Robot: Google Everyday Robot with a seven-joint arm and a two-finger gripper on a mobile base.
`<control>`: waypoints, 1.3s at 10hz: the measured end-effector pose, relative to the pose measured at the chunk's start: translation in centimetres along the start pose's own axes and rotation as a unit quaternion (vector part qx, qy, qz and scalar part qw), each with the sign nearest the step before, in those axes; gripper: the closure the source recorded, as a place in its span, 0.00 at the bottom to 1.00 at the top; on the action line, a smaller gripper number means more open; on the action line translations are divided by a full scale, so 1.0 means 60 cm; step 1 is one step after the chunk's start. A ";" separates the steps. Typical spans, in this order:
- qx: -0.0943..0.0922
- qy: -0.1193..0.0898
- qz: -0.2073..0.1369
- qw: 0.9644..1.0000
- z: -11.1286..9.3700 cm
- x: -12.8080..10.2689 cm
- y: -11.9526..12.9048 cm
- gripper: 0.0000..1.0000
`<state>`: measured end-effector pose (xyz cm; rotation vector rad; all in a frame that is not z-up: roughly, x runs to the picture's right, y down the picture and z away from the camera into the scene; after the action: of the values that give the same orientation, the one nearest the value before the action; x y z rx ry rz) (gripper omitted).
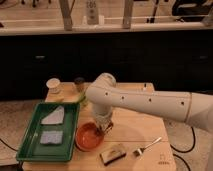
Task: Place grapes in red bowl
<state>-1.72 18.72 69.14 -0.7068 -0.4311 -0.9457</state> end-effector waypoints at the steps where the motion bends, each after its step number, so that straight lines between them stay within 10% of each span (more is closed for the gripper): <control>1: -0.001 0.000 -0.004 1.000 -0.001 -0.002 -0.003 0.96; 13: -0.015 0.004 -0.038 0.999 -0.004 -0.012 -0.017 0.96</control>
<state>-2.97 18.58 68.92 -0.7170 -0.4392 -1.0274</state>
